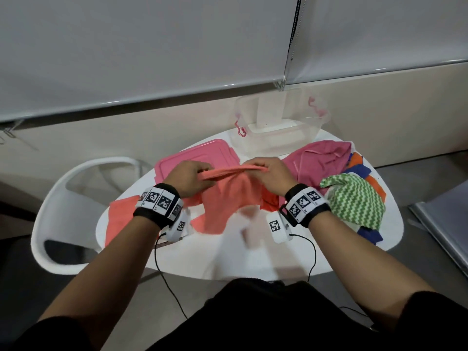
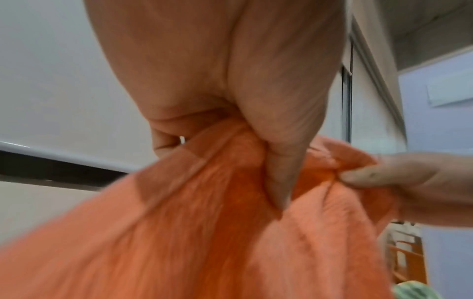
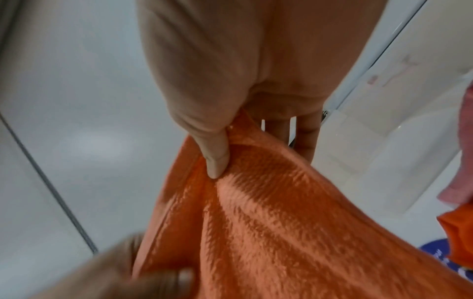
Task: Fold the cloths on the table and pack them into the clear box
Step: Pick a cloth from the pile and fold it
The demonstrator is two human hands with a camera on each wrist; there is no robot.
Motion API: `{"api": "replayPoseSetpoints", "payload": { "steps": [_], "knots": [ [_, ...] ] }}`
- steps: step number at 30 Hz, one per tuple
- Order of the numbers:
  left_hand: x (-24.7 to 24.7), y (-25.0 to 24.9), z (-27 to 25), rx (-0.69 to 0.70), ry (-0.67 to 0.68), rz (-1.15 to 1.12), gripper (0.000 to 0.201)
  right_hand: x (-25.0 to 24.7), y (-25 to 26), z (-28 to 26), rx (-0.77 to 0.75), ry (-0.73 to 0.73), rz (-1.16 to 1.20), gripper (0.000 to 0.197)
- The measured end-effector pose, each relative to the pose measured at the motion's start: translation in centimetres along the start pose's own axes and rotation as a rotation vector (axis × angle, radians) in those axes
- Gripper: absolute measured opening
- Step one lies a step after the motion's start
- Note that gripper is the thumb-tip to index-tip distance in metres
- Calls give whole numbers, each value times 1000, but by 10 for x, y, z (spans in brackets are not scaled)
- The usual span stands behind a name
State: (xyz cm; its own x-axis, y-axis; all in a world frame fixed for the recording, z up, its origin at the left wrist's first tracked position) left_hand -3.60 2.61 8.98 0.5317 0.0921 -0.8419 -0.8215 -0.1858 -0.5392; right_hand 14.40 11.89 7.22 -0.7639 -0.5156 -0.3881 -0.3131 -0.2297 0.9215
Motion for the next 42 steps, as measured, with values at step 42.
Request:
{"api": "replayPoseSetpoints", "payload": {
  "steps": [42],
  "knots": [
    [180,124,-87,-377,300,9,33,-39,-230,-158,778,111,-136,21]
  ]
}}
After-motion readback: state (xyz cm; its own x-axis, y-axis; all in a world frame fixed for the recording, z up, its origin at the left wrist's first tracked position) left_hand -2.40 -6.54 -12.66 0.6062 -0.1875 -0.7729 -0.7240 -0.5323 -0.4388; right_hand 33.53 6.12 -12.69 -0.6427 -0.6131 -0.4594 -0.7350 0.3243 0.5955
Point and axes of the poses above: each hand's wrist, its own z-axis towards the middle knuckle, its own x-axis out of the palm, y = z × x, the point moved 10 cm from there along z, towards the middle knuckle, and after that the axes turned 5 degrees about -y, right-handed, at the moved point
